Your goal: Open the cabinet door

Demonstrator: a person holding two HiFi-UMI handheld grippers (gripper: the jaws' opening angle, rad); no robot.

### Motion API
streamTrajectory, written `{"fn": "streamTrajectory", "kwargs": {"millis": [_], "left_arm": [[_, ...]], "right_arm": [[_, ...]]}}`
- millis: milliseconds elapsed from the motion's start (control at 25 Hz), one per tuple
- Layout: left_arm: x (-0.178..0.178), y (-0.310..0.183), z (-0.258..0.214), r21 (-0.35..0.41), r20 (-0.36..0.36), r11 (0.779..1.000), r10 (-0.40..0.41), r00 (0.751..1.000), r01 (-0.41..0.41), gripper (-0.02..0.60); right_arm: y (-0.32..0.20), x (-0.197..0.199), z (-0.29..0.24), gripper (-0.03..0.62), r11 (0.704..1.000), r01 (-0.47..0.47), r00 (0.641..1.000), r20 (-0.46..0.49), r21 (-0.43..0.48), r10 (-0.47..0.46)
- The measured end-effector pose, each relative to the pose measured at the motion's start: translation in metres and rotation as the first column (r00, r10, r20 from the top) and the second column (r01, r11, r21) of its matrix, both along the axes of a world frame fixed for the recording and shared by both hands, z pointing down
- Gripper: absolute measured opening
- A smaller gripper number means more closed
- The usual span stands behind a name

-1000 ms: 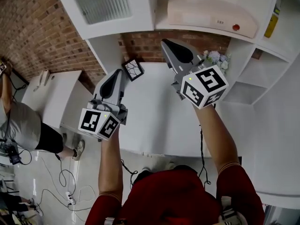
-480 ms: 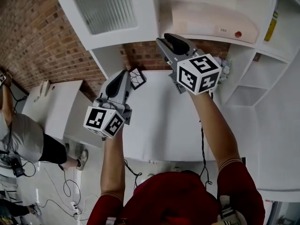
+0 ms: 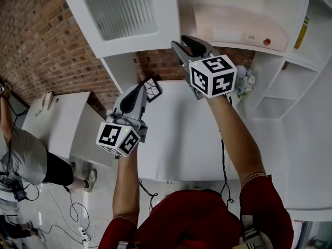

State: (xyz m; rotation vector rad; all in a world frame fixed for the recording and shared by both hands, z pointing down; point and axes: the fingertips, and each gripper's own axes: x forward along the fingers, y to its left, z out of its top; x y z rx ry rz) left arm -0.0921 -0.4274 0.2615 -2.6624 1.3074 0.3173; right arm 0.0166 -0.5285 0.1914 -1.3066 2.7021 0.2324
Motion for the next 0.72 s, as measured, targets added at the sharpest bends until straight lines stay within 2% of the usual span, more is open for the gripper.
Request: {"fn": "streamTrajectory", "kwargs": {"millis": [320, 720], "left_arm": [[-0.008, -0.002, 0.007, -0.017, 0.000, 1.000, -0.001, 1.000, 0.001, 0.000], [-0.004, 0.008, 0.008, -0.012, -0.014, 1.000, 0.011, 1.000, -0.011, 0.000]], "right_arm": [[-0.006, 0.002, 0.001, 0.123, 0.999, -0.030, 1.000, 0.005, -0.010, 0.030], [0.024, 0.001, 0.001, 0.103, 0.999, 0.043, 0.998, 0.033, 0.012, -0.044]]}}
